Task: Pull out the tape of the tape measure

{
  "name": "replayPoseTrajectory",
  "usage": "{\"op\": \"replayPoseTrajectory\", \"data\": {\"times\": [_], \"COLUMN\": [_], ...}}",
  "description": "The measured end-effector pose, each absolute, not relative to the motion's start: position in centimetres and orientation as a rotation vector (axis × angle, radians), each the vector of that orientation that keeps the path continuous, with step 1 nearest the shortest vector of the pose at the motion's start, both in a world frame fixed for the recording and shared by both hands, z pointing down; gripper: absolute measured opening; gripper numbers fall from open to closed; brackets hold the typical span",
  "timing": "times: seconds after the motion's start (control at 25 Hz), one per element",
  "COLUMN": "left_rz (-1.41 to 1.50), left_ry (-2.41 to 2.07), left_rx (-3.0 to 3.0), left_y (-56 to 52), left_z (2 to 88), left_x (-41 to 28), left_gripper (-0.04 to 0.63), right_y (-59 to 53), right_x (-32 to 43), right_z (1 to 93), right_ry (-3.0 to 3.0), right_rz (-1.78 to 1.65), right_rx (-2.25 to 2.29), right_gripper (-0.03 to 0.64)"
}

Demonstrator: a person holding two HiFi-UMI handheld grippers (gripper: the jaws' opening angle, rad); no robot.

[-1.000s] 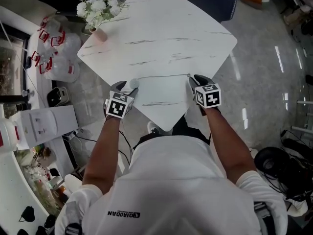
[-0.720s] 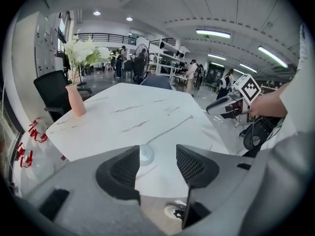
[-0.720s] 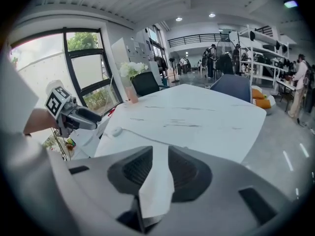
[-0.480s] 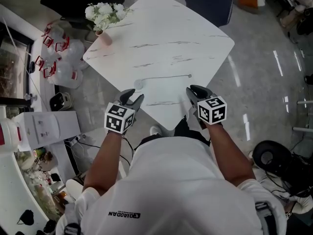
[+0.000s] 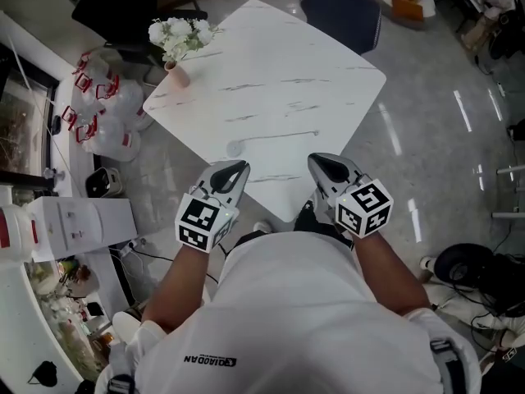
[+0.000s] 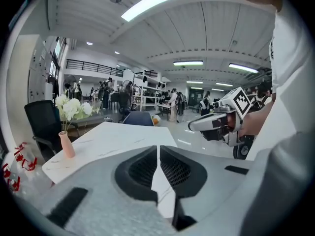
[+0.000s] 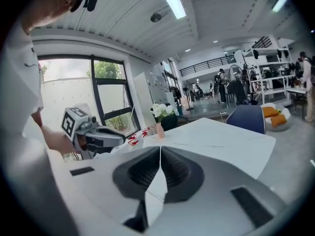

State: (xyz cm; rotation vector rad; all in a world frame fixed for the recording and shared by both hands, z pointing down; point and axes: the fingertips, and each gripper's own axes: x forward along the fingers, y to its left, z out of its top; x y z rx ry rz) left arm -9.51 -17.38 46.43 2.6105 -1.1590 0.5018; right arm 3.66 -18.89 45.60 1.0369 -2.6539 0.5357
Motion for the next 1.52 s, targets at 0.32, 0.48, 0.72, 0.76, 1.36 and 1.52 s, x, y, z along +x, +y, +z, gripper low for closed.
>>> {"op": "replayPoseTrajectory", "data": {"times": [0.32,0.48,0.72,0.76,1.36,1.52], "left_rz": [0.436,0.428,0.427,0.428,0.456,0.460], "left_ry": [-1.217,-1.224,-1.223,-1.224,-1.249,-1.237], "left_rx": [2.693,2.700,2.727,2.728,2.745,2.750], "left_y": [-17.9,-17.5,-17.3,-17.3,-18.1,-18.1], "left_z": [41.7,41.1,40.4,40.4,39.7,40.1], "left_x": [-9.7,-9.5,-9.1,-9.0,-9.4,-9.4], "left_gripper": [0.009,0.009,0.008,0.009,0.008,0.008], "right_y": [-18.3,-18.0,-18.1,-18.2,-18.7,-18.7], "right_x": [3.6,3.5,3.9,4.0,3.3,3.1], "right_z": [41.5,40.7,40.8,40.8,41.3,41.4], "right_ry": [-2.775,-2.780,-2.779,-2.780,-2.767,-2.770], "right_rz": [0.541,0.487,0.516,0.517,0.515,0.522], "right_rx": [1.074,1.091,1.116,1.120,1.111,1.104], "right_gripper": [0.006,0.005,0.004,0.004,0.003,0.003]}}
